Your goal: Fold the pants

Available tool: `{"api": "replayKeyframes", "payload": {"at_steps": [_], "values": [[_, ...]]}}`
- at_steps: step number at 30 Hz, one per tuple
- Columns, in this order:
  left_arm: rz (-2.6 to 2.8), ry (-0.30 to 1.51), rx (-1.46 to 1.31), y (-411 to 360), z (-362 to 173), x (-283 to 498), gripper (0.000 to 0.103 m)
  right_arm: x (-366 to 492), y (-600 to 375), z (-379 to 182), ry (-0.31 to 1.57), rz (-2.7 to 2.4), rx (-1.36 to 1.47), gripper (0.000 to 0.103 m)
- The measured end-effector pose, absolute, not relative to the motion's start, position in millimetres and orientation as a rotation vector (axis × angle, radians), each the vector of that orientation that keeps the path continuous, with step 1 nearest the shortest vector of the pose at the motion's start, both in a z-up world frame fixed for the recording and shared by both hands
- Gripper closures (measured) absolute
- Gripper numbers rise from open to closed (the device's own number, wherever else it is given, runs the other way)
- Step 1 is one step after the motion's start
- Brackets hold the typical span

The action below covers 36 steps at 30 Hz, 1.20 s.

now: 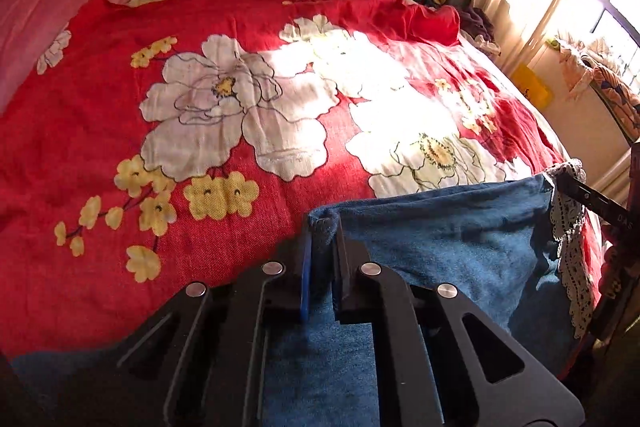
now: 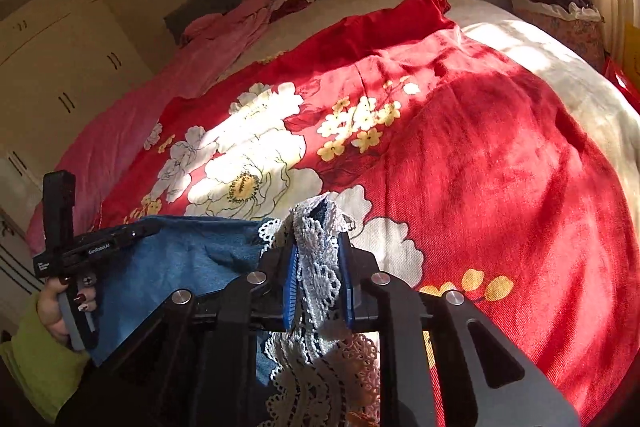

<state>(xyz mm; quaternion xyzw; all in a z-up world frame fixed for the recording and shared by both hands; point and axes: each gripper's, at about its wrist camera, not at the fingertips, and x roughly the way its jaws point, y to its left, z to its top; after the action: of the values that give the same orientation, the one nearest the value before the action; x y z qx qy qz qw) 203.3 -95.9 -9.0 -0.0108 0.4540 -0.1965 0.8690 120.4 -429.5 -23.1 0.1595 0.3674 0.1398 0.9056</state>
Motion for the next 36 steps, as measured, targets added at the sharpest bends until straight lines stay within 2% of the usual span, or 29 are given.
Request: {"api": "replayKeyframes", "payload": {"at_steps": [4, 9, 12, 15, 16, 17, 18, 20, 22, 29, 32, 36], "values": [[-0.39, 0.925, 0.04, -105.3, -7.8, 208.6, 0.101, 137.1, -416.2, -17.0, 0.762, 0.211, 0.199, 0.087], [-0.362, 0.954, 0.075, -111.1, -34.4, 216.0, 0.099, 158.5, -402.0, -50.3, 0.899, 0.122, 0.062, 0.087], [-0.349, 0.946, 0.089, -111.6, -42.1, 216.5, 0.096, 159.3, -404.9, -55.7, 0.9, 0.118, 0.064, 0.084], [-0.35, 0.945, 0.08, -109.8, -43.5, 217.9, 0.095, 156.5, -402.5, -56.8, 0.886, 0.097, 0.043, 0.077], [-0.35, 0.94, 0.08, -109.3, -42.4, 217.2, 0.094, 154.1, -404.0, -54.7, 0.87, 0.083, 0.044, 0.069], [-0.346, 0.931, 0.078, -107.8, -40.6, 216.1, 0.091, 150.3, -406.9, -49.6, 0.847, 0.064, 0.056, 0.053], [-0.342, 0.923, 0.075, -105.7, -37.9, 214.6, 0.087, 144.5, -413.0, -43.8, 0.814, 0.062, 0.089, 0.048], [-0.311, 0.919, 0.073, -98.2, -30.8, 210.9, 0.06, 130.4, -429.5, -30.7, 0.744, 0.063, 0.178, 0.039], [-0.26, 0.923, 0.046, -83.8, -20.4, 204.9, 0.047, 114.9, -444.1, -21.3, 0.686, 0.038, 0.234, 0.032], [-0.209, 0.829, 0.014, -50.1, 17.8, 152.5, 0.023, 76.0, -453.5, 0.2, 0.612, 0.006, 0.282, 0.031], [-0.209, 0.807, 0.035, -44.3, 26.0, 130.5, 0.019, 52.9, -439.0, 4.1, 0.627, 0.027, 0.24, 0.026], [-0.207, 0.79, 0.08, -30.2, 28.9, 100.4, 0.016, 28.0, -414.9, 2.2, 0.692, 0.074, 0.156, 0.026]]}}
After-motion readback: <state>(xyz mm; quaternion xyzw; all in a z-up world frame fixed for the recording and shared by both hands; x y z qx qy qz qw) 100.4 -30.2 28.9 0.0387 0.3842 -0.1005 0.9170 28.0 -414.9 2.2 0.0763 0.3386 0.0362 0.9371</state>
